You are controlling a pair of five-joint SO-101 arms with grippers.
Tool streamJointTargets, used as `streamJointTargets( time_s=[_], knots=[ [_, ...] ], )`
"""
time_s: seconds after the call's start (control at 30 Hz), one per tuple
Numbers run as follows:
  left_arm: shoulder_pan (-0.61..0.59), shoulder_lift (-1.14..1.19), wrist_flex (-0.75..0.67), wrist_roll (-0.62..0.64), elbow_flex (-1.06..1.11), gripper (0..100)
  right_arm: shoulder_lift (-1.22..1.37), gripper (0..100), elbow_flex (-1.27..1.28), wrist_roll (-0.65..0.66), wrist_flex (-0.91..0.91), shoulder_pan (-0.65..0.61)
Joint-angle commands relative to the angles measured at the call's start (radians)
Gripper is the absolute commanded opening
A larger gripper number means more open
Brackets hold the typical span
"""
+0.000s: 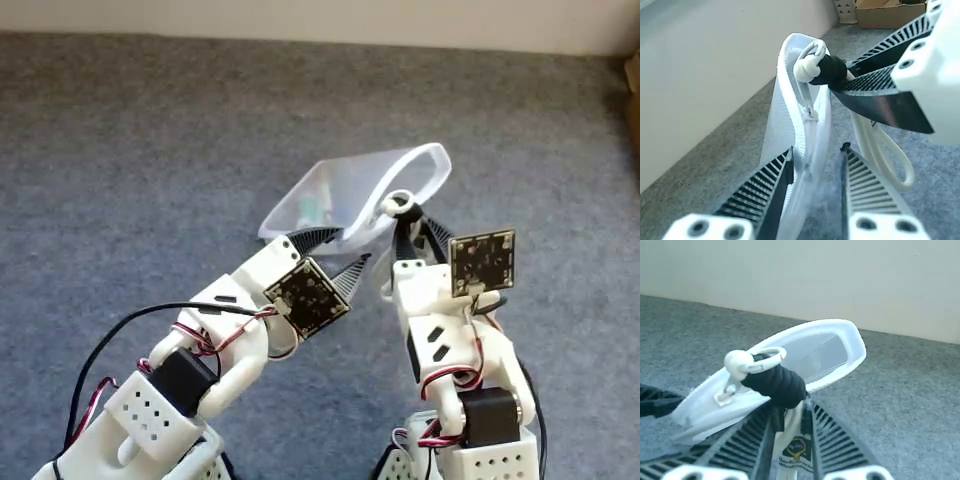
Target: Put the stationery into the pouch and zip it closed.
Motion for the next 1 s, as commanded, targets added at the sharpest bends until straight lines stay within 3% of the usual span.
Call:
streamJointTargets(
  time_s=[0.0, 0.43, 0.57, 0.97],
  knots=[
    [0.018, -0.019, -0.071, 0.009, 0.008, 16, -0.012, 0.5, -0.053, 0.014, 0.044, -0.073],
    [0.007, -0.021, -0.097, 0.003, 0.065, 9, -0.012, 0.5, -0.053, 0.012, 0.050, -0.074],
    [0.007, -0.028, -0.094, 0.003, 0.081, 1, -0.012, 0.5, -0.053, 0.012, 0.048, -0.064],
    [0.007, -0.030, -0.068, 0.003, 0.099, 1, -0.005, 0.5, -0.044, 0.005, -0.044, 0.036]
  ],
)
